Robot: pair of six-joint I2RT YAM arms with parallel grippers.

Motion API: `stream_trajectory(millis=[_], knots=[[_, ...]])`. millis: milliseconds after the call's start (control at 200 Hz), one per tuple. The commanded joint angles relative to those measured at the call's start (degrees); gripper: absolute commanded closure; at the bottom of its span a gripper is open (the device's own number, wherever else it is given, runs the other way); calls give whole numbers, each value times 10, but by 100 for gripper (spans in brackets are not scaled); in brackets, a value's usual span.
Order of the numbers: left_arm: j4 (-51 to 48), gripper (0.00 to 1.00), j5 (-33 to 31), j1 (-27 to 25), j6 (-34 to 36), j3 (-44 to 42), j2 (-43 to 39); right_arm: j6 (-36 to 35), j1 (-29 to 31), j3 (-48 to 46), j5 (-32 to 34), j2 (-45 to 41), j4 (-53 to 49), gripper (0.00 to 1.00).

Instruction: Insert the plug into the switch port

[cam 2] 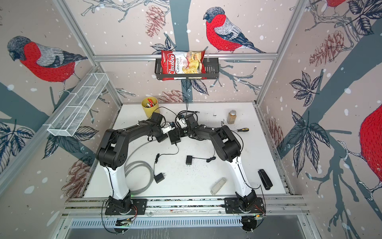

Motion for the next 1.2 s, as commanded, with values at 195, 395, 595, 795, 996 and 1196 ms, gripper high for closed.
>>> stream_trajectory(millis=[195, 395, 595, 795, 996, 1196], knots=[[129, 100, 131, -21, 42, -5, -9, -40, 25, -6, -161, -1, -30, 49], [134, 100, 126, -22, 55, -1, -12, -56, 19, 10, -146, 1, -51, 49], [159, 100, 135, -24, 54, -8, -19, -48, 22, 4, -166, -3, -19, 49], [188, 100, 155, -25, 58, -27, -33, -31, 20, -45, -213, -19, 78, 49], [206, 100, 168, -25, 57, -24, -26, -41, 22, -48, -255, -25, 103, 50], [235, 100, 166, -28, 49, -28, -24, -44, 32, -36, -270, -19, 89, 51]])
